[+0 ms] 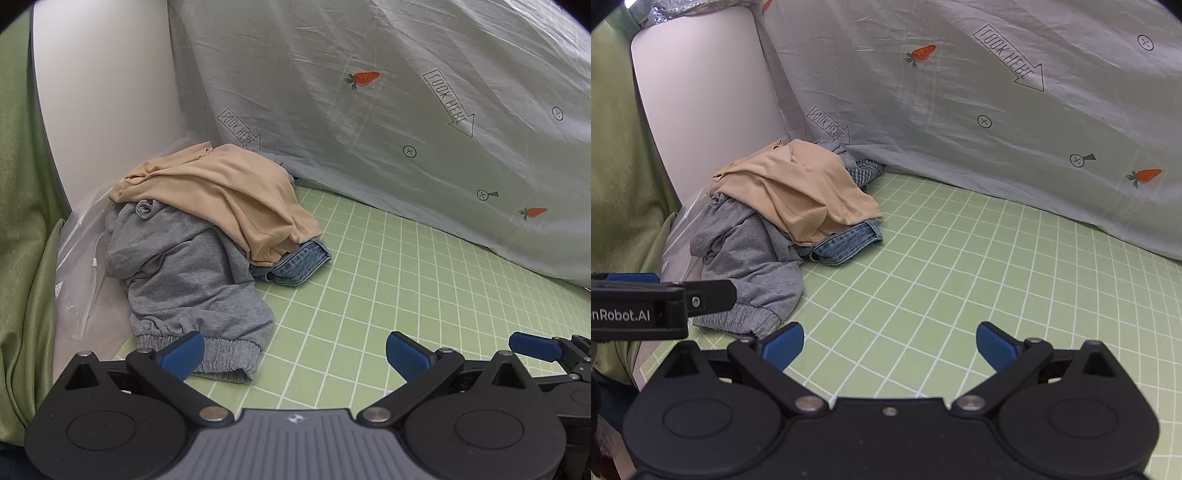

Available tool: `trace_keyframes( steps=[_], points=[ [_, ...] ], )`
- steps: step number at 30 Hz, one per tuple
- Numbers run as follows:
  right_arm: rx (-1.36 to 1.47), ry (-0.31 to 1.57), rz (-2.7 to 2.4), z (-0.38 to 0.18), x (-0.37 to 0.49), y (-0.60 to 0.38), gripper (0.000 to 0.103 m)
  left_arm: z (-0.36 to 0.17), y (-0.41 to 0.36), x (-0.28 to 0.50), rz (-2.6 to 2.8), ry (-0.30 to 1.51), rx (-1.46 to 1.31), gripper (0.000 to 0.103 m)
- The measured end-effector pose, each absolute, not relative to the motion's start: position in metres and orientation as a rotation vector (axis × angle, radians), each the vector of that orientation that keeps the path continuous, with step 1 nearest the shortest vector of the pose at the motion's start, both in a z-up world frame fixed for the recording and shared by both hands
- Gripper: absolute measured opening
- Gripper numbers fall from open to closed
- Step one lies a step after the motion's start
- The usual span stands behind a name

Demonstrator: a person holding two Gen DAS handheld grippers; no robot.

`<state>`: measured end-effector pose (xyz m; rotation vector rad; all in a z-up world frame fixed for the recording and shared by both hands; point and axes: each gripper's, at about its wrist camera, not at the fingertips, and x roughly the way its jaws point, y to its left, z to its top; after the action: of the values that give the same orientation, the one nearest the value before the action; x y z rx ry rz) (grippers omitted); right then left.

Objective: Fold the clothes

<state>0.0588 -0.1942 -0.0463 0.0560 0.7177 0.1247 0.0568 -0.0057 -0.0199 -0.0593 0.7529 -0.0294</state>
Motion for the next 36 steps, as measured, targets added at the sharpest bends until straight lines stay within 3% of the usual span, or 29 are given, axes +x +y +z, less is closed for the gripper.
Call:
trace_keyframes(
  steps=[11,26,31,36],
  points=[
    [0.044,0.735,0.165,-0.045,0.087,-0.183,0.101,-0.011,0.003,0.079,0.015,0.720,-0.048,0.103],
    [0.010,0.680,0.206,-0.029,0.231,-0.138,0.098,-0.003,0.077,0.221,0.115,0.740,-0.233,0.101],
    [0.004,0.731,0.235,-0.053,0.289,-0.114,0.090,-0.024,0.100,0.279,0.131,0.811,-0.331,0.084],
    [-0.006,0.757,0.243,-0.072,0.332,-0.104,0.088,-0.040,0.119,0.312,0.134,0.829,-0.394,0.082]
  ],
)
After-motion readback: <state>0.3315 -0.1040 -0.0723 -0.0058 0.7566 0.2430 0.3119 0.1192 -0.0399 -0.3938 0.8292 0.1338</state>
